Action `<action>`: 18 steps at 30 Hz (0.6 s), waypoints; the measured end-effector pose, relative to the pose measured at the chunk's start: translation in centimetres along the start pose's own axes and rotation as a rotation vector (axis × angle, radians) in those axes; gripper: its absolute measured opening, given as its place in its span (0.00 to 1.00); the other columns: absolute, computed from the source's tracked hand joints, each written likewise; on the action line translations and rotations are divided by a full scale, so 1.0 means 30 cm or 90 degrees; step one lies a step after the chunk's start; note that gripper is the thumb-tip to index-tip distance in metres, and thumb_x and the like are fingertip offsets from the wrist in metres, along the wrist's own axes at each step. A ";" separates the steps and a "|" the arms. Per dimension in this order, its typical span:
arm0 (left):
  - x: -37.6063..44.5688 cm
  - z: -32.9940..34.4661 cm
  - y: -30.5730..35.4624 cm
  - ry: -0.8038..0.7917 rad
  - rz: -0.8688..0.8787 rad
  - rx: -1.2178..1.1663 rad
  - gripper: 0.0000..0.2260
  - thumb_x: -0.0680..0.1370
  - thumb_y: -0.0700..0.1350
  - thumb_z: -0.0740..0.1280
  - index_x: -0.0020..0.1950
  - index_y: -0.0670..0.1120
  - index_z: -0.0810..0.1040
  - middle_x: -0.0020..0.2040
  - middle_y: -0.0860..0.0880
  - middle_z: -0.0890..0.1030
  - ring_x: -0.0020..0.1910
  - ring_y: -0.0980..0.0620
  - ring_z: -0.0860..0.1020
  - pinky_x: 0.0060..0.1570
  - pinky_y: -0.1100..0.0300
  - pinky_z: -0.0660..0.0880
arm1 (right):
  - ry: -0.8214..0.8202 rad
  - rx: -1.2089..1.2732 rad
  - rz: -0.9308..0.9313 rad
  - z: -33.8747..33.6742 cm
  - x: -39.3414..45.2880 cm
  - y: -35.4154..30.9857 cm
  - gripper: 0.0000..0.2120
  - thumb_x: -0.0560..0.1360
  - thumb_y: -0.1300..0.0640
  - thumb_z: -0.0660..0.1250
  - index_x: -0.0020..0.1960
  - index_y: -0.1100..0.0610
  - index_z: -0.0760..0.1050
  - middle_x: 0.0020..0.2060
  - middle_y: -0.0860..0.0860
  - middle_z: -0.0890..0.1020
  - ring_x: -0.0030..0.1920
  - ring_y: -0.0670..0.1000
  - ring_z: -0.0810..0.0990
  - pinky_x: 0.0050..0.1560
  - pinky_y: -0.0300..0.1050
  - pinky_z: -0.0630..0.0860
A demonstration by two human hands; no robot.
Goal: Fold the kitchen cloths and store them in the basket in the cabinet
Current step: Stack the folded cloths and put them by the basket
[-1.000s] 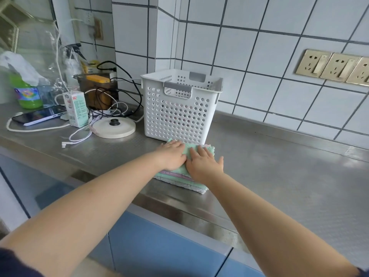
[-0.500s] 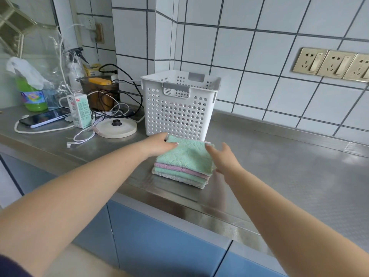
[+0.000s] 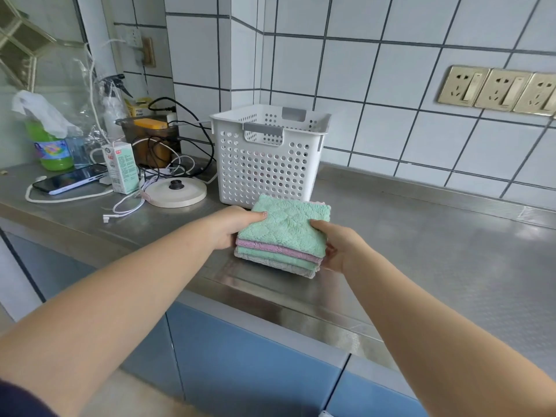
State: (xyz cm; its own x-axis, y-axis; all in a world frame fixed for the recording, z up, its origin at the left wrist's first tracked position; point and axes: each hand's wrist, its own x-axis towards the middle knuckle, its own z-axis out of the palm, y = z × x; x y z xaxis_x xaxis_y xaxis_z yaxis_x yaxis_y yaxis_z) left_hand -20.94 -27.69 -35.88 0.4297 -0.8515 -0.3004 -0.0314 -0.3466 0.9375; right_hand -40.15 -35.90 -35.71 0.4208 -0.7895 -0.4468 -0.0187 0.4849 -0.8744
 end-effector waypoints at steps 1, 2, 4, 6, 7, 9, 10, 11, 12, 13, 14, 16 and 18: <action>-0.003 0.022 0.009 -0.015 -0.001 -0.042 0.09 0.77 0.46 0.68 0.52 0.42 0.80 0.50 0.45 0.84 0.44 0.51 0.83 0.45 0.56 0.79 | -0.005 0.016 -0.001 -0.019 -0.001 -0.009 0.16 0.70 0.59 0.73 0.55 0.63 0.76 0.48 0.59 0.83 0.48 0.58 0.83 0.53 0.59 0.78; -0.005 0.042 0.017 -0.028 -0.002 -0.077 0.07 0.77 0.45 0.68 0.50 0.43 0.80 0.46 0.46 0.85 0.41 0.52 0.84 0.38 0.59 0.79 | -0.007 0.023 -0.003 -0.039 -0.002 -0.019 0.17 0.70 0.59 0.74 0.56 0.63 0.76 0.49 0.59 0.83 0.50 0.58 0.83 0.55 0.60 0.77; -0.008 0.098 0.035 -0.063 -0.009 -0.135 0.05 0.77 0.44 0.67 0.50 0.43 0.80 0.42 0.47 0.85 0.39 0.53 0.84 0.33 0.60 0.79 | -0.010 0.033 -0.007 -0.098 -0.006 -0.045 0.17 0.69 0.58 0.74 0.56 0.63 0.76 0.50 0.59 0.83 0.51 0.58 0.83 0.55 0.60 0.77; 0.001 0.166 0.055 -0.097 -0.018 -0.171 0.06 0.77 0.44 0.67 0.51 0.43 0.80 0.42 0.47 0.86 0.40 0.52 0.84 0.33 0.59 0.80 | -0.011 0.045 -0.011 -0.175 -0.001 -0.071 0.18 0.69 0.58 0.74 0.57 0.61 0.77 0.52 0.58 0.83 0.51 0.58 0.82 0.54 0.60 0.78; 0.016 0.214 0.069 -0.117 -0.021 -0.185 0.07 0.77 0.44 0.67 0.53 0.43 0.80 0.45 0.46 0.85 0.42 0.51 0.84 0.35 0.58 0.80 | -0.012 0.059 -0.015 -0.226 0.009 -0.088 0.18 0.70 0.58 0.74 0.58 0.61 0.77 0.53 0.58 0.82 0.52 0.58 0.82 0.53 0.58 0.78; 0.040 0.283 0.092 -0.142 -0.021 -0.203 0.09 0.78 0.44 0.66 0.55 0.43 0.79 0.50 0.45 0.84 0.45 0.50 0.84 0.38 0.56 0.81 | -0.036 0.077 -0.014 -0.303 0.025 -0.108 0.18 0.71 0.56 0.72 0.59 0.60 0.76 0.52 0.57 0.83 0.51 0.57 0.83 0.51 0.55 0.79; 0.060 0.327 0.107 -0.152 -0.021 -0.210 0.09 0.77 0.44 0.66 0.55 0.44 0.79 0.50 0.44 0.84 0.46 0.49 0.84 0.37 0.55 0.81 | -0.044 0.081 -0.013 -0.349 0.038 -0.121 0.18 0.72 0.55 0.71 0.60 0.60 0.76 0.52 0.57 0.84 0.51 0.57 0.83 0.50 0.53 0.79; 0.088 0.374 0.122 -0.160 -0.022 -0.221 0.08 0.77 0.44 0.67 0.54 0.44 0.79 0.49 0.44 0.85 0.44 0.49 0.84 0.36 0.54 0.81 | -0.057 0.087 -0.016 -0.396 0.058 -0.131 0.17 0.73 0.54 0.70 0.60 0.59 0.76 0.52 0.56 0.84 0.52 0.56 0.83 0.50 0.52 0.79; 0.093 0.388 0.138 -0.154 -0.015 -0.225 0.07 0.77 0.45 0.67 0.53 0.44 0.80 0.47 0.44 0.85 0.43 0.48 0.84 0.34 0.54 0.81 | -0.074 0.092 -0.020 -0.412 0.063 -0.137 0.17 0.74 0.53 0.69 0.60 0.59 0.76 0.52 0.56 0.84 0.52 0.56 0.83 0.50 0.51 0.79; 0.150 0.459 0.154 -0.160 -0.026 -0.236 0.07 0.77 0.45 0.67 0.51 0.44 0.80 0.45 0.45 0.85 0.42 0.48 0.84 0.33 0.53 0.81 | -0.077 0.103 -0.018 -0.475 0.107 -0.153 0.16 0.74 0.52 0.68 0.59 0.58 0.76 0.52 0.56 0.84 0.51 0.55 0.83 0.49 0.50 0.79; 0.173 0.487 0.167 -0.156 -0.026 -0.238 0.06 0.76 0.45 0.68 0.50 0.44 0.80 0.44 0.45 0.85 0.41 0.48 0.84 0.33 0.53 0.81 | -0.080 0.110 -0.022 -0.503 0.132 -0.164 0.15 0.74 0.52 0.68 0.58 0.58 0.77 0.51 0.55 0.84 0.50 0.55 0.84 0.46 0.49 0.79; 0.242 0.551 0.176 -0.146 -0.026 -0.241 0.07 0.76 0.45 0.68 0.50 0.44 0.80 0.45 0.44 0.85 0.42 0.47 0.84 0.34 0.52 0.81 | -0.070 0.110 -0.023 -0.563 0.199 -0.191 0.14 0.74 0.52 0.68 0.56 0.57 0.77 0.49 0.55 0.85 0.47 0.55 0.85 0.41 0.48 0.81; 0.324 0.603 0.186 -0.138 -0.026 -0.249 0.08 0.76 0.45 0.68 0.51 0.43 0.81 0.47 0.44 0.85 0.44 0.47 0.84 0.37 0.51 0.81 | -0.070 0.102 -0.030 -0.616 0.279 -0.230 0.14 0.74 0.52 0.68 0.56 0.57 0.77 0.49 0.55 0.85 0.47 0.55 0.85 0.40 0.48 0.81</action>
State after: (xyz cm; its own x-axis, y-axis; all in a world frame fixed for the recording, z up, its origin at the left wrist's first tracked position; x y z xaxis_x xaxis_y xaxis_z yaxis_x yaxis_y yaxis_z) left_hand -33.25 -45.02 -36.76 0.2228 -0.9176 -0.3293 0.3438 -0.2421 0.9073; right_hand -53.24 -52.82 -36.90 0.5147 -0.7709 -0.3752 0.1441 0.5092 -0.8485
